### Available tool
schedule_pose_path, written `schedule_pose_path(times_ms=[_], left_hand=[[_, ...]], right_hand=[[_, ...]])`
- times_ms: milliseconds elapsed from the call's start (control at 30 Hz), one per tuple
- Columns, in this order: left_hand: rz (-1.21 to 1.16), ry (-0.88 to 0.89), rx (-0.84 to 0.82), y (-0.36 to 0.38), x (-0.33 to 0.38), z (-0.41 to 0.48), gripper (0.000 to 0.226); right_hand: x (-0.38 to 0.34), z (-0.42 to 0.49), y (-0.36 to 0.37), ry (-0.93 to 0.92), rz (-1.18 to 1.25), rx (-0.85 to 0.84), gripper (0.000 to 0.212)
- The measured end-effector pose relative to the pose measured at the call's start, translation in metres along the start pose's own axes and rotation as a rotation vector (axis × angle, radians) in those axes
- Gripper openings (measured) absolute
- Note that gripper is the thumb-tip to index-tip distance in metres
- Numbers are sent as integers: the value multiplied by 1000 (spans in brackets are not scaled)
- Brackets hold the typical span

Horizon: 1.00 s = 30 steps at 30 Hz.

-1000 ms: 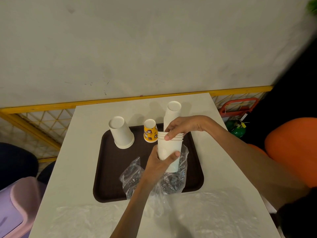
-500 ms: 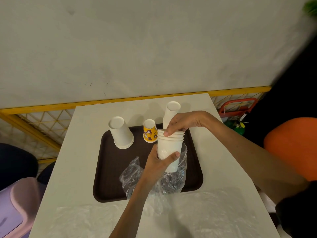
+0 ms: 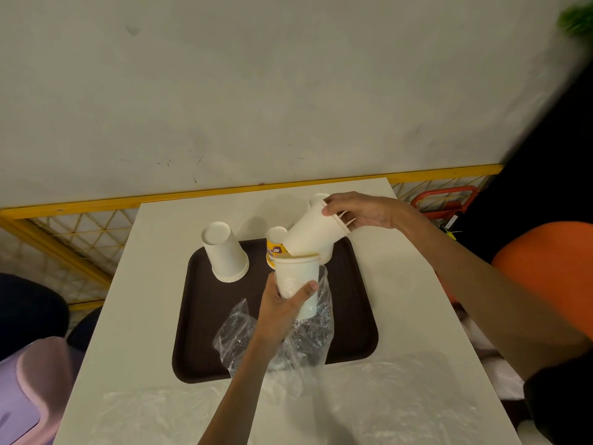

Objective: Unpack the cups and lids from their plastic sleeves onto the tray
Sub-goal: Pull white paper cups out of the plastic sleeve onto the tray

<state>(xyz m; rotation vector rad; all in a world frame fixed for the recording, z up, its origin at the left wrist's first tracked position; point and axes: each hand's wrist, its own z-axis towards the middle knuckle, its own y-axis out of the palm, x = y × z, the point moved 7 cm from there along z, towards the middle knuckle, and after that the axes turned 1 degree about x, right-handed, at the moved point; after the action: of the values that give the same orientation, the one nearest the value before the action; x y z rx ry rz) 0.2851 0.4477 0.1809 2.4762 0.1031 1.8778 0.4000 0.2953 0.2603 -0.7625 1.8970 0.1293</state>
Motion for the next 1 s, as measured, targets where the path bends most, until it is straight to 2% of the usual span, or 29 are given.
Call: schedule_pose_path(times_ms=[100,233,333,400,500,567,633,767,1000], left_hand=[[-31,12,59,-3,4,3,61],[-48,33,73,-2,10,9,79],[-58,47,71,-2,16,12,76],[-64,57,71,-2,19,13,75],[-65,56,92,-4,16,13,66],[-58,48,103,-5,12,14,69],[-47,40,94,-5,8,15,74],[-36,33,88,-7,4,18,75],[-6,12,96,-10,-3,26,73]], right_hand=[[10,-1,0,39,26,-84,40],[21,-4,3,92,-27,-146,60],[18,-5,3,68,-11,-126,48],[13,-2,-6,8,86,-29,44],[7,8,-30,-129,257,248,63],[5,13,-44,-200,261,480,70],[7,18,-47,-227,243,620,76],[20,39,-39,-199,153,671,90],[48,61,-27,-128,6,628,92]])
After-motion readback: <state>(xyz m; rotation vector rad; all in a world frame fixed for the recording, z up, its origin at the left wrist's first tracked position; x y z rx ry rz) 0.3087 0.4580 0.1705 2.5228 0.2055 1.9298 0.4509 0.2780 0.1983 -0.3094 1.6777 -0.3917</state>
